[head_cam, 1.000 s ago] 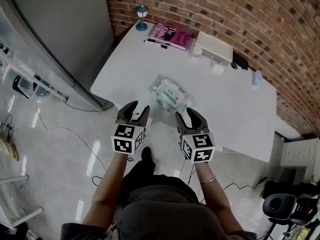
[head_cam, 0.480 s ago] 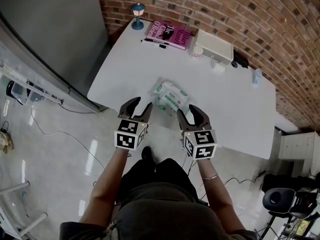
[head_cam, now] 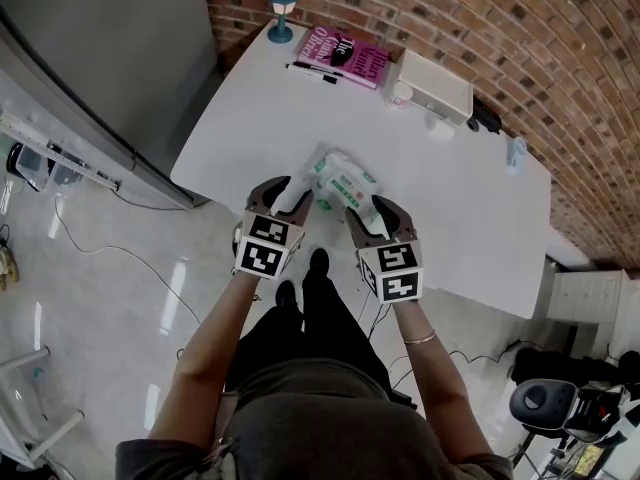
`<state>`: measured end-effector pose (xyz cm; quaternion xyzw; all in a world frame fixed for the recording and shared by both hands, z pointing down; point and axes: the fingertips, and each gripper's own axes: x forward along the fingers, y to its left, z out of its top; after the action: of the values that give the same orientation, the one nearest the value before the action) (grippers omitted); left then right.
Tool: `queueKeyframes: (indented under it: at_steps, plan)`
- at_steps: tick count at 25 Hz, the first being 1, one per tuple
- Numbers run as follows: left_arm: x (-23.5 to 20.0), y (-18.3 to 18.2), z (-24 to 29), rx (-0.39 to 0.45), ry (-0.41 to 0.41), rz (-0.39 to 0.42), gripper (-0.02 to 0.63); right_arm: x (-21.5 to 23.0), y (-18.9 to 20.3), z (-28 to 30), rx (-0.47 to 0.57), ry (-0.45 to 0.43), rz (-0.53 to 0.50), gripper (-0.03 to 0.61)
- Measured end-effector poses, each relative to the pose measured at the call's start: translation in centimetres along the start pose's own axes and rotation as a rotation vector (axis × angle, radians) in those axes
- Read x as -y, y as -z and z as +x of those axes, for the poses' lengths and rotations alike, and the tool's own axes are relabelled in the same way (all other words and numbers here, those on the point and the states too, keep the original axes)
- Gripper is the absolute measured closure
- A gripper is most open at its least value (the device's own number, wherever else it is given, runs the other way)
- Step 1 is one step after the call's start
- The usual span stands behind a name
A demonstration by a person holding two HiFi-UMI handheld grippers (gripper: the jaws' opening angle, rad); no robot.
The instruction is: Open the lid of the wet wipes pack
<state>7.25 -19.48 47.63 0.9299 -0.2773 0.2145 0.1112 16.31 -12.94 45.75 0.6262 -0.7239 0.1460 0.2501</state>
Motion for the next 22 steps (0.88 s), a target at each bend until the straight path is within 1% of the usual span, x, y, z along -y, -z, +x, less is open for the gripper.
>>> queueKeyframes:
  at_steps: [1, 6, 12, 15, 22]
  plan:
    - [0.1, 0.1, 0.2, -0.009, 0.004, 0.007, 0.436, 0.0, 0.2, 0.2, -0.016, -0.005, -0.02, 0.358]
    - [0.6, 0.4, 1.2, -0.041, 0.015, 0.027, 0.436, 0.1, 0.7, 1.4, -0.075, -0.043, -0.08, 0.357]
    - [0.7, 1.5, 2.2, -0.083, 0.014, 0.043, 0.437, 0.2, 0.7, 2.3, -0.113, -0.068, -0.145, 0.359]
    - [0.9, 1.8, 2.8, -0.099, 0.019, 0.053, 0.437, -0.1, 1.0, 2.7, -0.156, -0.087, -0.177, 0.356]
    - [1.0, 2.7, 4.0, -0.155, 0.028, 0.113, 0.437, -0.5, 2.3, 4.2, -0.244, -0.113, -0.234, 0.357]
